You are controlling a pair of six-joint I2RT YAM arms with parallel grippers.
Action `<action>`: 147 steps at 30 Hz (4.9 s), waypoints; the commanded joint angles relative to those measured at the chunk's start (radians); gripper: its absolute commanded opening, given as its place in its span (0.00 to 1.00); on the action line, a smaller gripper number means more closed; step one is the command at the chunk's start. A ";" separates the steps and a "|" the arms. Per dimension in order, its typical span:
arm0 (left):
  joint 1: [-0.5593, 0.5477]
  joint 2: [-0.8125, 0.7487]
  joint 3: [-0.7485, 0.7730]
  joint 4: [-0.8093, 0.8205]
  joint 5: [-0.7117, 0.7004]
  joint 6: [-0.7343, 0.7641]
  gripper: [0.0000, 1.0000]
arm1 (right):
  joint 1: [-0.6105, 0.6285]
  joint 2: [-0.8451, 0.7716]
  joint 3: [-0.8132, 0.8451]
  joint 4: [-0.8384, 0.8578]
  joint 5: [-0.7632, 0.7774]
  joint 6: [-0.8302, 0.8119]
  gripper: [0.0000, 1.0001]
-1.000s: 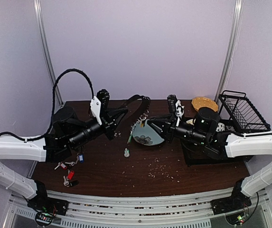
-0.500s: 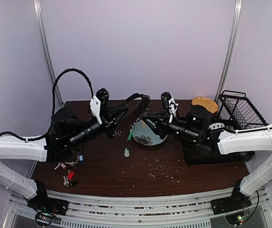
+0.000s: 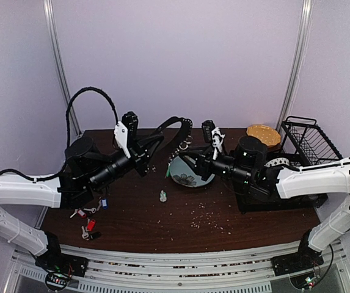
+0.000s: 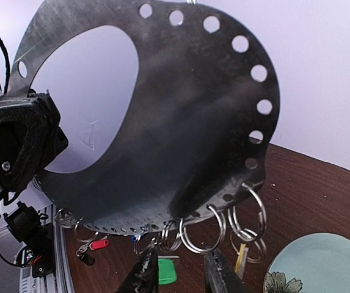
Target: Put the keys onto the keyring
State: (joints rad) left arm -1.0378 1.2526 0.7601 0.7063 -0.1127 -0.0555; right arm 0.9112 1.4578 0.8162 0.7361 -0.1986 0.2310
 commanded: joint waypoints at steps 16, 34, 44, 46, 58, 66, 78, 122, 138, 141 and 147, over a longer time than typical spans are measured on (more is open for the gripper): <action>-0.004 0.005 0.000 0.111 -0.030 0.013 0.00 | 0.028 -0.026 -0.071 0.113 0.064 -0.024 0.27; -0.004 0.006 0.005 0.122 -0.023 0.014 0.00 | 0.030 0.080 0.053 0.141 0.109 -0.101 0.29; -0.004 -0.006 -0.016 0.145 -0.029 0.007 0.00 | 0.032 0.105 0.069 0.133 0.102 -0.097 0.30; -0.004 -0.009 -0.018 0.147 -0.036 0.012 0.00 | 0.037 0.106 0.060 0.135 0.103 -0.102 0.34; -0.004 -0.007 -0.017 0.144 -0.040 0.023 0.00 | 0.054 0.077 0.015 0.168 0.146 -0.117 0.35; -0.004 -0.008 -0.021 0.142 -0.037 0.022 0.00 | 0.053 0.087 0.041 0.157 0.155 -0.125 0.31; -0.004 -0.005 -0.024 0.131 -0.034 0.015 0.00 | 0.053 0.061 0.040 0.161 0.154 -0.134 0.22; 0.162 0.042 -0.141 0.250 0.434 -0.312 0.06 | 0.050 -0.163 0.073 -0.133 -0.020 -0.532 0.00; 0.168 0.115 -0.099 0.320 0.700 -0.297 0.34 | 0.051 -0.242 0.113 -0.334 -0.159 -0.637 0.00; 0.168 0.130 -0.068 0.245 0.713 -0.266 0.32 | 0.050 -0.250 0.128 -0.357 -0.191 -0.632 0.00; 0.168 0.094 -0.045 0.082 0.613 -0.177 0.00 | 0.050 -0.257 0.162 -0.486 -0.186 -0.675 0.00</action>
State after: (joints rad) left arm -0.8700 1.3724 0.6781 0.8886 0.5453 -0.3206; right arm 0.9512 1.2217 0.9241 0.3126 -0.3225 -0.4332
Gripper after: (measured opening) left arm 0.015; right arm 0.015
